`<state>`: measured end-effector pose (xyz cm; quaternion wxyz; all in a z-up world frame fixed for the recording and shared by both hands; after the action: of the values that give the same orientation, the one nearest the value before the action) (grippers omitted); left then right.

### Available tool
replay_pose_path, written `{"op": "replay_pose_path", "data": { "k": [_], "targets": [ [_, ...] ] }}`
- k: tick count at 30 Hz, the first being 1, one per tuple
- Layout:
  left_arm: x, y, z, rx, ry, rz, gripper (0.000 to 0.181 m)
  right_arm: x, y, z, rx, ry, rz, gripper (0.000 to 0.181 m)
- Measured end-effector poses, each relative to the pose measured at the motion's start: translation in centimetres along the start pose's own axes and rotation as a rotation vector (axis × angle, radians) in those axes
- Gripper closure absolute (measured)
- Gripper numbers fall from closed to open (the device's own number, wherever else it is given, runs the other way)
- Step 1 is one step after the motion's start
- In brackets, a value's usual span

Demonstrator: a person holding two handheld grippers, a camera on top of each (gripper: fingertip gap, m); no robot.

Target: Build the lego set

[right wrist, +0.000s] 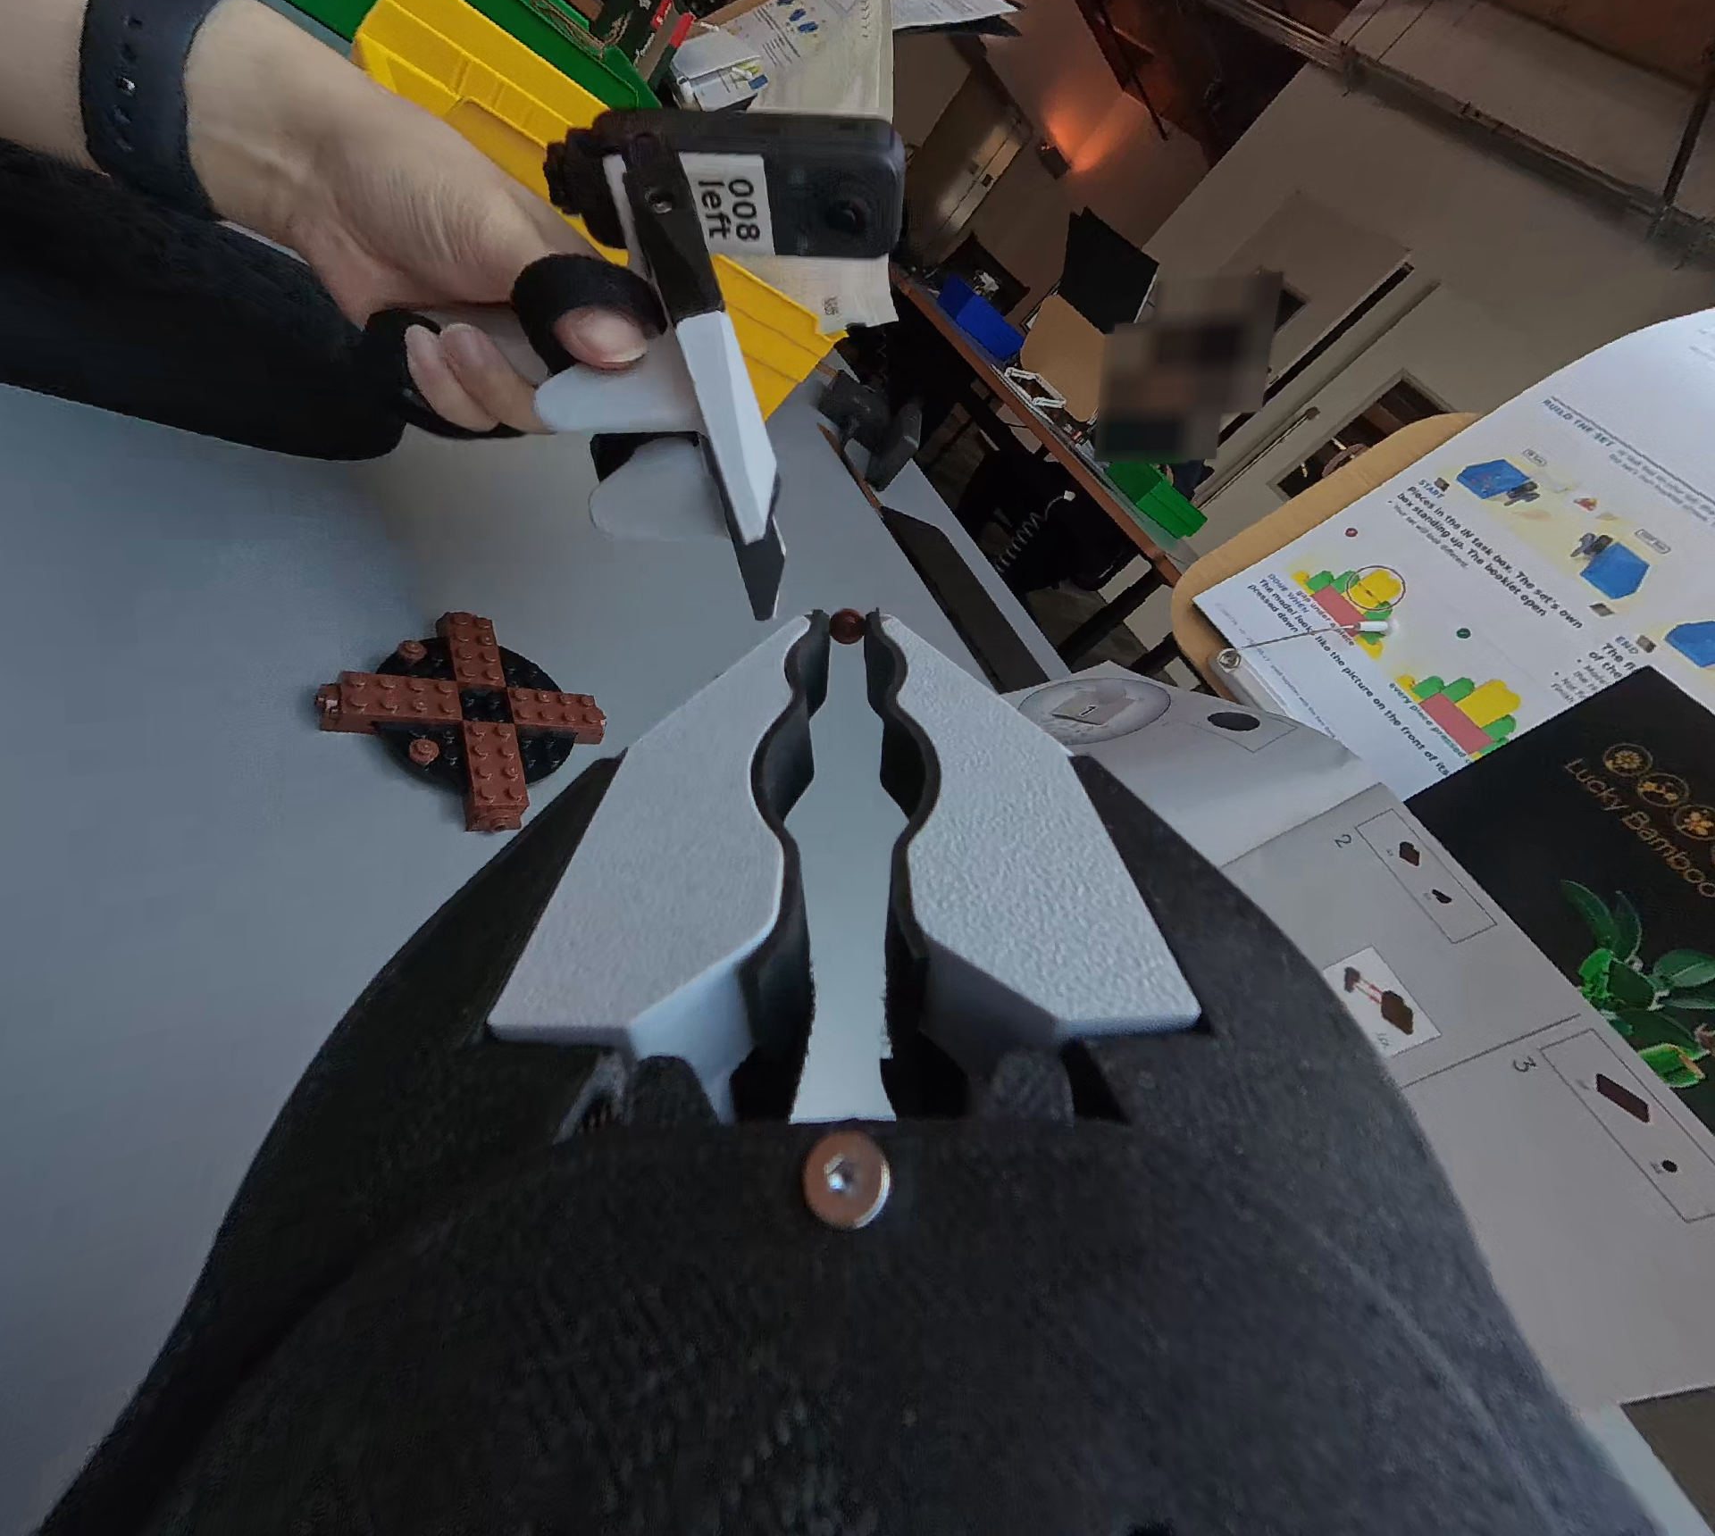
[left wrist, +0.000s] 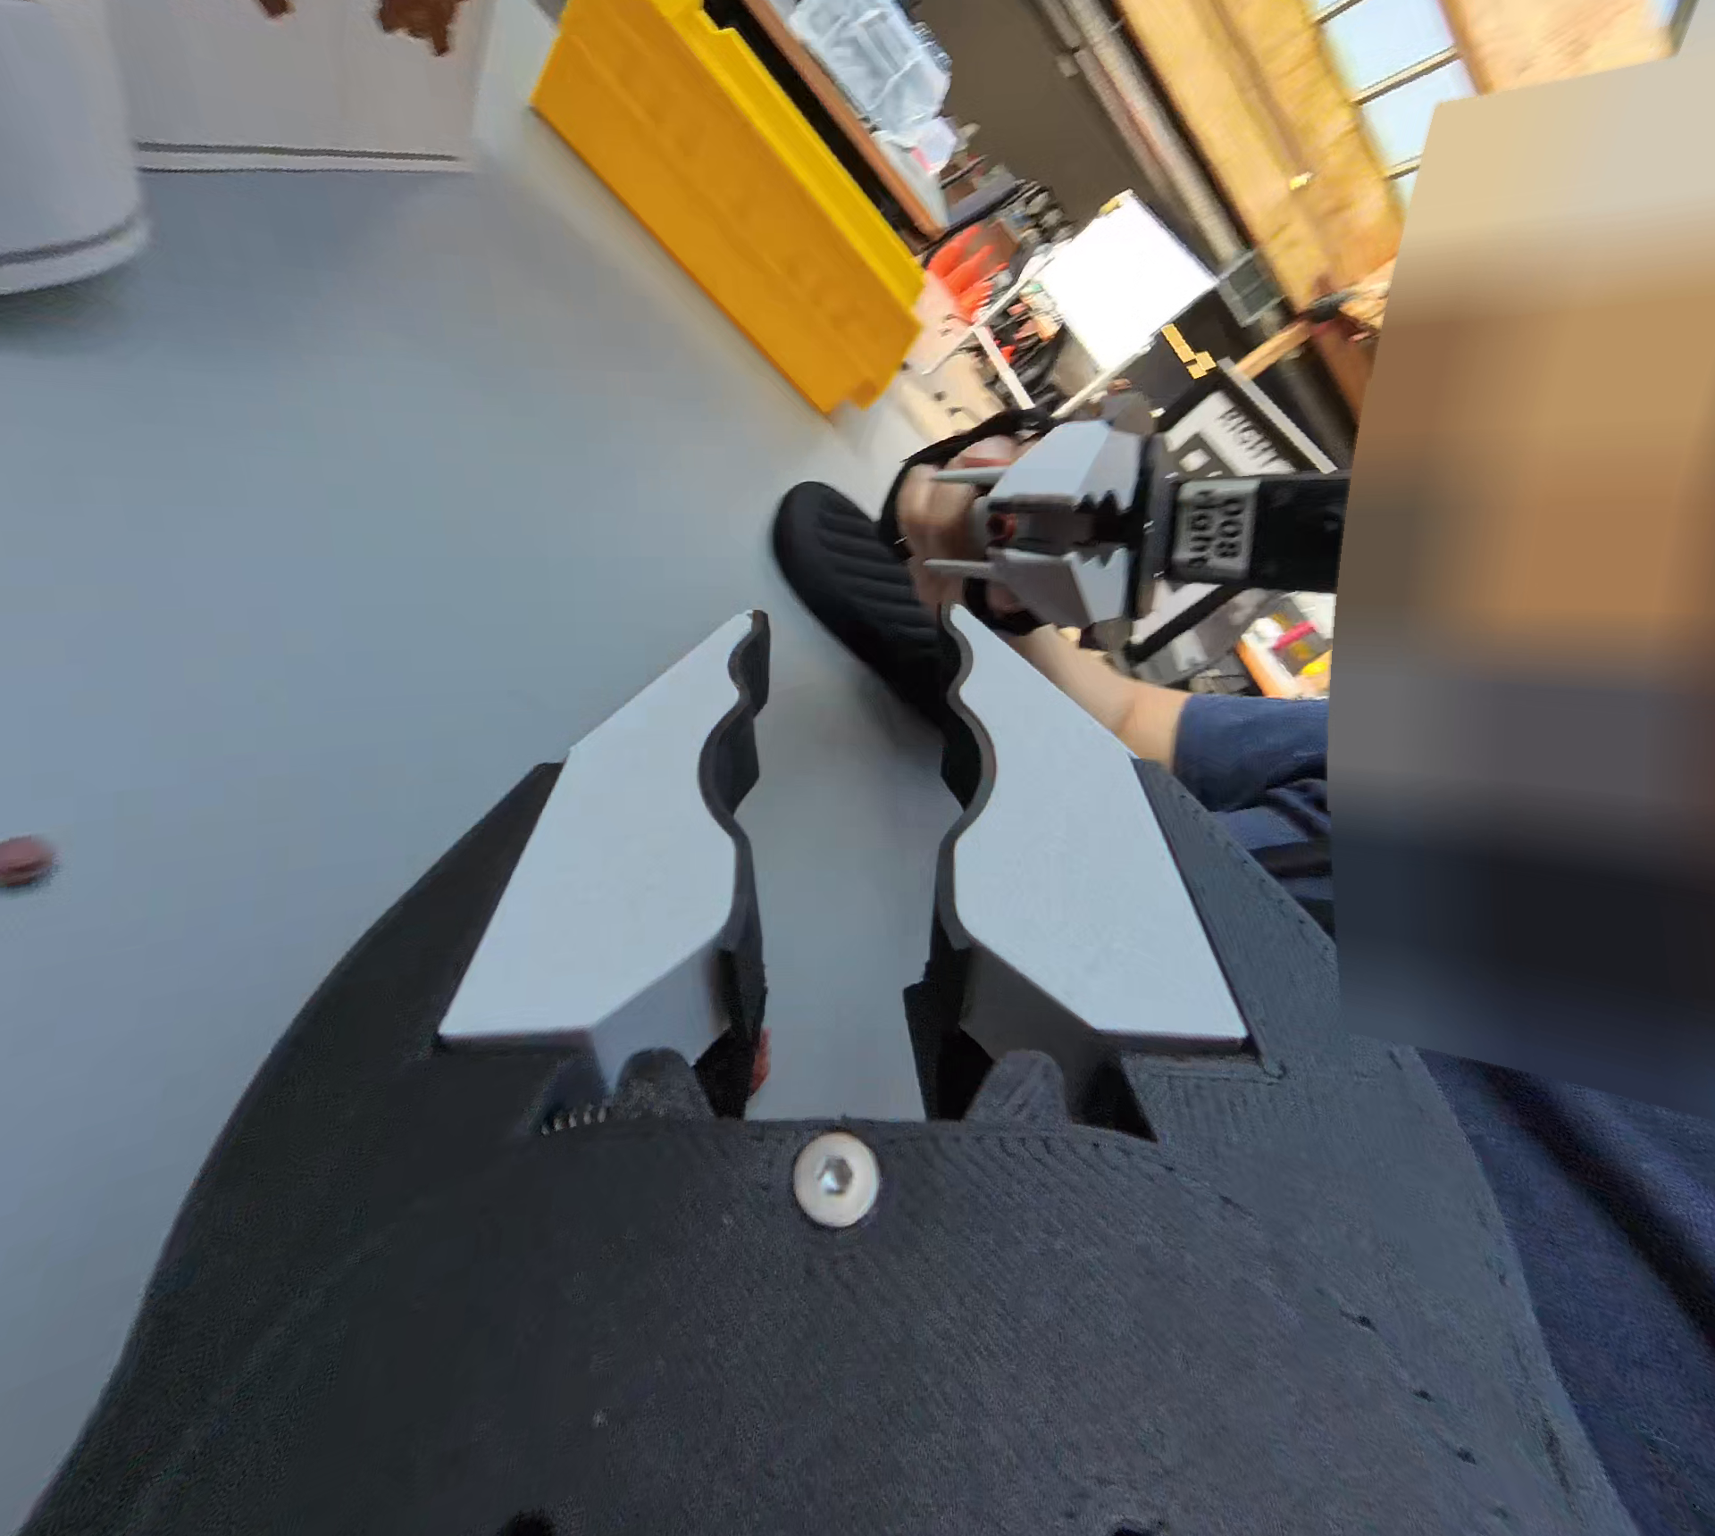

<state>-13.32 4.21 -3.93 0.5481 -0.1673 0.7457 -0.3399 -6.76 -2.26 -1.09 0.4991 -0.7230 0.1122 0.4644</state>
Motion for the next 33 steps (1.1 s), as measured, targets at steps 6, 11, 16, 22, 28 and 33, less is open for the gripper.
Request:
{"op": "replay_pose_path", "data": {
  "k": [6,11,16,22,28,33],
  "targets": [
    [5.2,2.9,-5.3,-0.331,0.26,0.218,0.136,2.6,2.2,1.5,-0.244,0.11,0.206,0.175],
    [9.0,4.0,-5.9,-0.409,0.447,0.402,0.14,4.1,3.6,2.2,-0.315,0.188,0.23,0.175],
    [10.0,4.1,-4.9,-0.406,0.514,0.503,0.14,5.0,4.1,2.3,-0.332,0.23,0.222,0.175],
    [9.6,4.6,-4.2,-0.513,0.487,0.518,0.116,5.0,3.7,2.2,-0.324,0.216,0.237,0.175],
    [8.6,5.9,-4.9,-0.623,0.458,0.544,0.132,4.8,3.7,2.0,-0.332,0.201,0.246,0.175],
    [6.8,7.0,-6.2,-0.711,0.319,0.386,0.136,4.6,3.6,1.9,-0.325,0.195,0.234,0.175]
  ]
}}
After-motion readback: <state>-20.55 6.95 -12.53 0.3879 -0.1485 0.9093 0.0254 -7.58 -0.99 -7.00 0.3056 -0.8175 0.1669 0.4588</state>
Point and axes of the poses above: each gripper's, where its closed fingertips meet, z out along the fingers, x out of its underside, y = z × x across the jaws, the point moved 3 cm from there along -z, back along the fingers, and after that the axes turned 2 degrees about -x, right-handed, at the moved point
